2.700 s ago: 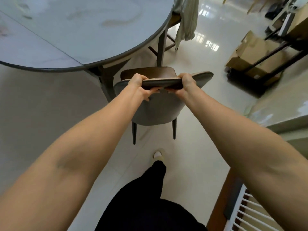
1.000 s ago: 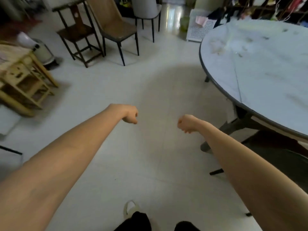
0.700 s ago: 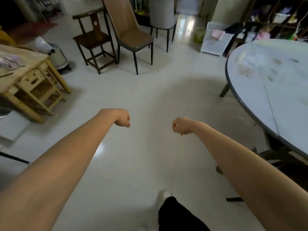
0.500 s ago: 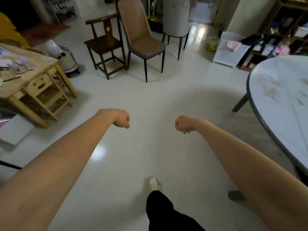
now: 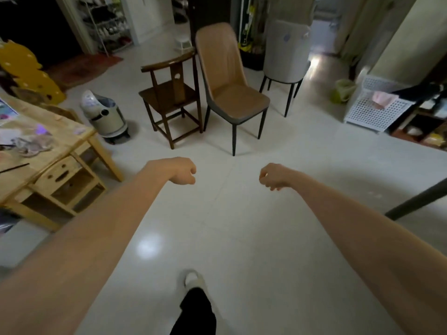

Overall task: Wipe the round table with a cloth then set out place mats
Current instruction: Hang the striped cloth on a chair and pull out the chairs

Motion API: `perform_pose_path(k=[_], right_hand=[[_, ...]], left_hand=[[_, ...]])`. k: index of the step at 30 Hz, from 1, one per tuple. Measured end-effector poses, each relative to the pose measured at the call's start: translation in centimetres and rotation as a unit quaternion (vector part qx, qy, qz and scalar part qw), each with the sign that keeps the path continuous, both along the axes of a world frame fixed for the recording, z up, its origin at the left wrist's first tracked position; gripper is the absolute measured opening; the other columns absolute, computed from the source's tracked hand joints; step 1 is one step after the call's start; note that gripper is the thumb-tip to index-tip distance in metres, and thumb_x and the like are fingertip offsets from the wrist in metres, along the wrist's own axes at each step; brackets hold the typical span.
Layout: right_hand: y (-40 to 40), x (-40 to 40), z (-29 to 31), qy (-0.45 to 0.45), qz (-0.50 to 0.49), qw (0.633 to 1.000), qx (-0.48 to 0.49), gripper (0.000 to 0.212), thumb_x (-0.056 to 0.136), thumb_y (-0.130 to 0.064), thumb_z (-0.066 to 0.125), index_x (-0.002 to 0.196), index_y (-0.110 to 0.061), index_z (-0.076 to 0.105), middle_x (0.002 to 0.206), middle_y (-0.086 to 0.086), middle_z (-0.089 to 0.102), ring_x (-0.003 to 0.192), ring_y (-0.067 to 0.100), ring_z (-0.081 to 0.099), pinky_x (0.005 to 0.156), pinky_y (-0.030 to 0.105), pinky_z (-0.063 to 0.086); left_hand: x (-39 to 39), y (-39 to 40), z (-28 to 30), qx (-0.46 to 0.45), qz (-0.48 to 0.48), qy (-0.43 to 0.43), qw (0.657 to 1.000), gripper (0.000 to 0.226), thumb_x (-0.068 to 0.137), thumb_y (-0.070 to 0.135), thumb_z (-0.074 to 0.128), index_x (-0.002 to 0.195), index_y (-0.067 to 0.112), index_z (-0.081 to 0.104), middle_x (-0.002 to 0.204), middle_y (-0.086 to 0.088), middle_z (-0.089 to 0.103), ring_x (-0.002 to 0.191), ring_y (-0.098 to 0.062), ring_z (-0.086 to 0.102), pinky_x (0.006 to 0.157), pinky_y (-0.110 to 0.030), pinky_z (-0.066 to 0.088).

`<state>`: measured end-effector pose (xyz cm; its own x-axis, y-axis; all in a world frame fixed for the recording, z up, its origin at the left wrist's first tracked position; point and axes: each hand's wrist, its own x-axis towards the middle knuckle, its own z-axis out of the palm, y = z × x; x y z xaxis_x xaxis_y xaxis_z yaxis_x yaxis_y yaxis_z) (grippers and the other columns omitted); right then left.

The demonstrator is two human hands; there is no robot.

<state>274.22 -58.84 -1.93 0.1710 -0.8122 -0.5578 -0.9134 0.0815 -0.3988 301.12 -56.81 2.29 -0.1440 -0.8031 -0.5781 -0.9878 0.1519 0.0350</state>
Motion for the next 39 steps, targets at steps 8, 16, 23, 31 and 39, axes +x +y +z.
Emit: perform_pose_path(k=[8,16,23,31,39], right_hand=[[-21.2,6.6,-0.2,-0.007,-0.047,0.999,-0.026,0.03,0.094,-0.014,0.045,0.11,0.005,0.062,0.106,0.024,0.066,0.099,0.037,0.066,0.083,0.041,0.055],[-41.4,10.7,1.1,-0.034,-0.123,0.992,-0.022,0.033,0.094,-0.014,0.043,0.114,0.006,0.06,0.102,0.019,0.067,0.092,0.032,0.067,0.083,0.04,0.055],[-61.4,14.3,-1.6,-0.064,-0.121,0.99,-0.04,0.025,0.093,-0.014,0.045,0.098,0.001,0.065,0.102,0.018,0.066,0.089,0.03,0.063,0.074,0.035,0.052],[-81.3,19.4,-1.3,-0.053,-0.084,0.995,-0.026,0.028,0.094,-0.014,0.041,0.098,0.0,0.065,0.083,0.008,0.058,0.075,0.021,0.056,0.07,0.034,0.05],[-99.8,25.7,-3.0,-0.049,-0.117,0.991,-0.045,0.037,0.098,-0.02,0.045,0.125,0.001,0.056,0.123,0.016,0.059,0.104,0.029,0.059,0.082,0.035,0.05]], left_hand=[[6.4,-24.4,-0.3,-0.019,-0.034,0.037,0.999,0.041,0.098,0.032,0.048,0.137,0.016,0.048,0.145,-0.007,0.042,0.124,-0.024,0.045,0.104,-0.037,0.037],[10.0,-47.5,2.7,-0.036,-0.06,0.065,0.995,0.038,0.098,0.026,0.05,0.131,0.007,0.054,0.134,-0.011,0.051,0.121,-0.026,0.049,0.093,-0.033,0.039],[12.2,-67.0,0.5,-0.055,-0.028,0.097,0.993,0.036,0.098,0.026,0.051,0.13,0.011,0.055,0.131,-0.009,0.054,0.118,-0.025,0.052,0.1,-0.037,0.044],[16.3,-86.3,0.1,-0.073,0.085,0.155,0.981,0.053,0.099,0.027,0.048,0.145,0.006,0.034,0.143,-0.014,0.042,0.124,-0.026,0.046,0.094,-0.028,0.038],[19.1,-107.1,-2.6,-0.054,0.166,0.271,0.946,0.061,0.097,0.03,0.053,0.146,0.005,0.028,0.148,-0.016,0.035,0.131,-0.028,0.039,0.103,-0.034,0.035]])
